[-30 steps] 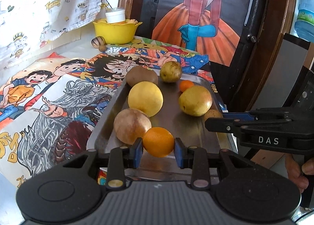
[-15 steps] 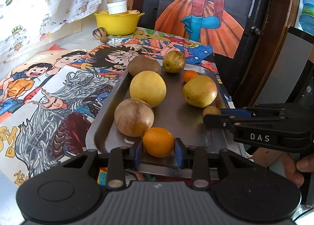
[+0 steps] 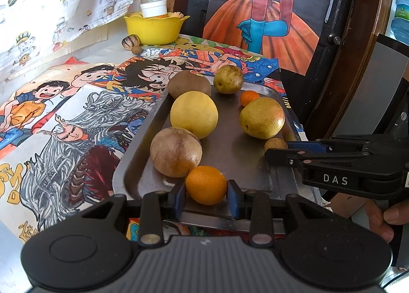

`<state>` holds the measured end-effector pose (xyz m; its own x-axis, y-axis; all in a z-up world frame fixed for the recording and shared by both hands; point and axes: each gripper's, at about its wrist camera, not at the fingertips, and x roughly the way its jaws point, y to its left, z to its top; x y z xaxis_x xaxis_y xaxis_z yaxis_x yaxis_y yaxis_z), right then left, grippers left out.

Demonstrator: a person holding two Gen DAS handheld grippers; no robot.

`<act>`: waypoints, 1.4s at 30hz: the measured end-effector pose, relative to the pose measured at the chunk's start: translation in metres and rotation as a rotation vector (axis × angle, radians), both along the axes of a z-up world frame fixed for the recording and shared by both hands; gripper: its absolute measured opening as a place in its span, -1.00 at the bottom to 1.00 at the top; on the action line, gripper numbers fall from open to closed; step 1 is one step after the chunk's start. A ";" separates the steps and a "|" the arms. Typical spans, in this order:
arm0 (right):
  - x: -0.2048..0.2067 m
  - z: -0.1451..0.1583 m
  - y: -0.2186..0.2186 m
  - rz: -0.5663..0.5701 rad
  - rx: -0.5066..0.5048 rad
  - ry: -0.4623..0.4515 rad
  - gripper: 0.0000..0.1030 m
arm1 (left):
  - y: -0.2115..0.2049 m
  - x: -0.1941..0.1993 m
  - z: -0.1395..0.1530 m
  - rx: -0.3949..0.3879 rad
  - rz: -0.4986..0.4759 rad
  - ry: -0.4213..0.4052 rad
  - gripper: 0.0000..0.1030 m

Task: Organize fruits
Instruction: 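Lower the kumquat onto the tray and open the left gripper while the right releases the nut, then lift both tools away from the tray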

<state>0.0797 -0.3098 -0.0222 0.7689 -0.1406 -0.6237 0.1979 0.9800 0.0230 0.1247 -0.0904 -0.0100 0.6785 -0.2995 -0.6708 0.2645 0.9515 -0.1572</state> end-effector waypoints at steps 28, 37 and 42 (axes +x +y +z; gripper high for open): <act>-0.041 0.023 0.019 0.044 -0.050 -0.067 0.62 | 0.023 -0.034 0.033 0.042 0.014 -0.062 0.85; -0.053 0.032 0.047 0.061 -0.090 0.006 0.99 | 0.049 -0.040 0.040 0.115 0.058 -0.096 0.99; -0.053 0.028 0.064 0.083 -0.092 0.073 0.99 | 0.060 -0.037 0.037 0.169 0.077 -0.079 0.99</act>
